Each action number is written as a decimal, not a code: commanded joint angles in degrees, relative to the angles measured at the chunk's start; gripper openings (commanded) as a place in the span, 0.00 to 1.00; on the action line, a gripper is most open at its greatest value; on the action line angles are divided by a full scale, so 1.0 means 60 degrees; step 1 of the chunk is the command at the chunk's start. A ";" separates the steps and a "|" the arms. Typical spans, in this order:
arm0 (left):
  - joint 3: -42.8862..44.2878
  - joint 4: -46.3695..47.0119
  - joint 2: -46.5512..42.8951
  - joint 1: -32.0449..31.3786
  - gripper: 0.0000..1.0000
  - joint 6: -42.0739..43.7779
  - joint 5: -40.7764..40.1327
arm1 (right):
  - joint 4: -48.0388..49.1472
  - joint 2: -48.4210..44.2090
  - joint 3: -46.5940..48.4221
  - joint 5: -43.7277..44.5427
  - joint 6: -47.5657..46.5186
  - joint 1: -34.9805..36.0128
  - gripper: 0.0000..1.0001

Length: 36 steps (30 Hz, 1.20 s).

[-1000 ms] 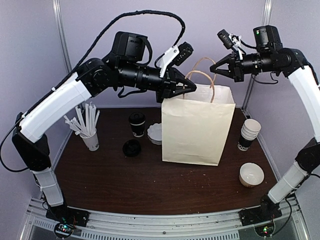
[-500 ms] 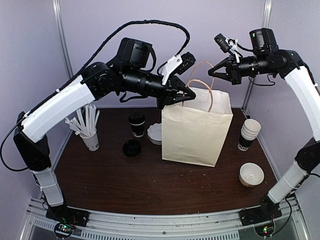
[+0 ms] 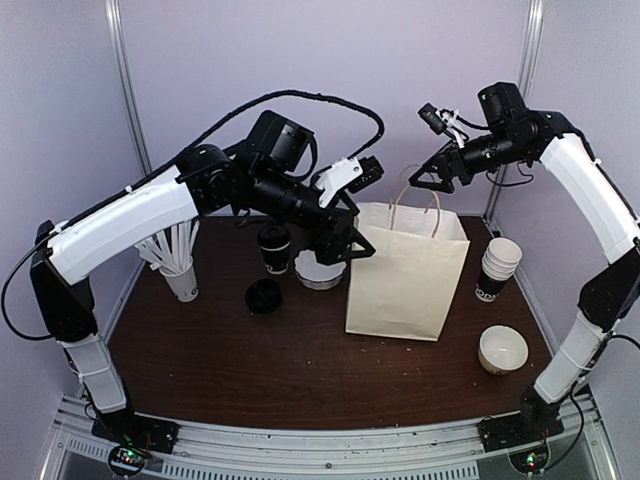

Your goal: Pack the takeout coffee

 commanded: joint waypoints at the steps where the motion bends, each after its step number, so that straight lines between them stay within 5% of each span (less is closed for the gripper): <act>1: -0.0592 0.0541 -0.1610 0.0028 0.97 0.0489 -0.0159 | -0.0453 -0.0974 0.0278 -0.0403 0.0086 -0.0164 0.91; 11: -0.0709 0.1287 -0.0832 0.0169 0.94 0.1048 -0.0192 | -0.0103 -0.2430 -0.1912 0.0701 -0.0454 -0.0164 0.86; 19: 0.0265 0.1856 0.0313 0.0334 0.95 0.0847 0.1175 | -0.0146 -0.2253 -0.2005 0.1119 -0.0818 -0.0120 0.86; 25: 0.1835 0.2047 0.1947 0.0379 0.89 0.0236 0.0829 | 0.0290 -0.1442 -0.1704 0.1737 -0.0816 -0.0105 0.79; 30: 0.2358 0.2324 0.2343 0.0471 0.59 -0.0147 0.1915 | 0.0241 -0.0909 -0.1327 0.1383 -0.0876 -0.0043 0.52; 33: 0.2601 0.2304 0.2359 0.0495 0.16 -0.0276 0.2217 | 0.0233 -0.0847 -0.1012 0.1285 -0.0810 0.0078 0.01; 35: 0.2721 0.2319 0.2294 0.0511 0.00 -0.0322 0.2289 | 0.0253 -0.0950 -0.0766 0.1171 -0.0761 0.0204 0.00; 36: 0.2767 0.2344 0.2243 0.0519 0.00 -0.0367 0.2255 | 0.0248 -0.1011 -0.0622 0.1180 -0.0760 0.0288 0.00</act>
